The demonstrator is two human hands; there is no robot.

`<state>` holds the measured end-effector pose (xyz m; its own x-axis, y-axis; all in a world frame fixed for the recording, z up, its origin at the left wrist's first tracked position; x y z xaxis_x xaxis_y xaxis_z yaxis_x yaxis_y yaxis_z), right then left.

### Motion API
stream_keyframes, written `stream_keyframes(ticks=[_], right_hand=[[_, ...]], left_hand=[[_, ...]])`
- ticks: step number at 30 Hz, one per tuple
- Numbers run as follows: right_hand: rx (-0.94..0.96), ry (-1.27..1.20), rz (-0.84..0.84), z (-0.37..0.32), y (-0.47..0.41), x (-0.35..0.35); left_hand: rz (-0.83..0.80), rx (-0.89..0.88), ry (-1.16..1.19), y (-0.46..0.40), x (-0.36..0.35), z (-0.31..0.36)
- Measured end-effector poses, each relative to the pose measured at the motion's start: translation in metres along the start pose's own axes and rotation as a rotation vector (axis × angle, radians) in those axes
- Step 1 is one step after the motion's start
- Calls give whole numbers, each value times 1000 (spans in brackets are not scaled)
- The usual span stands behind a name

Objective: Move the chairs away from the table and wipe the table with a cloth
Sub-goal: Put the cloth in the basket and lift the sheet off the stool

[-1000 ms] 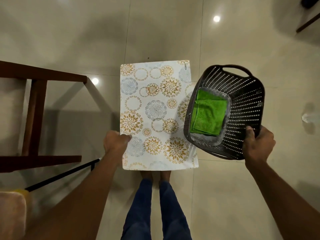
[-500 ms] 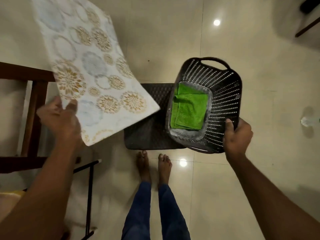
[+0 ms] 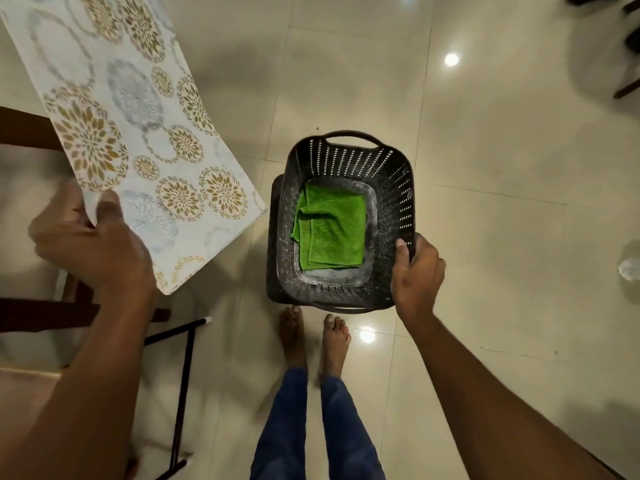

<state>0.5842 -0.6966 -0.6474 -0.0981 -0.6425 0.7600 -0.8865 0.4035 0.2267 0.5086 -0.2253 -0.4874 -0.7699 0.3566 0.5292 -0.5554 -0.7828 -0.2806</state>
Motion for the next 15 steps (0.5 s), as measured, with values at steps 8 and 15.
stream_keyframes(ticks=[8, 15], right_hand=[[-132, 41, -272, -14, 4, -8], [-121, 97, -346, -113, -27, 81]], left_hand=[[-10, -167, -15, -12, 14, 38], [-116, -156, 145, -43, 51, 159]])
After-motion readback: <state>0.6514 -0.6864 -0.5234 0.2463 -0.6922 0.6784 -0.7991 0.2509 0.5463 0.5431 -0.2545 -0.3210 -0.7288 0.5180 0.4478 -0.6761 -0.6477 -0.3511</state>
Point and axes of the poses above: each hand's wrist, its own y-axis away from the middle knuckle, its own x-axis out of the back of the hand, z = x × y, the point moved 9 cm from there along -y, towards the middle knuckle, and after that the axes turned 8 degrees about -x, right-handed, at the moved point
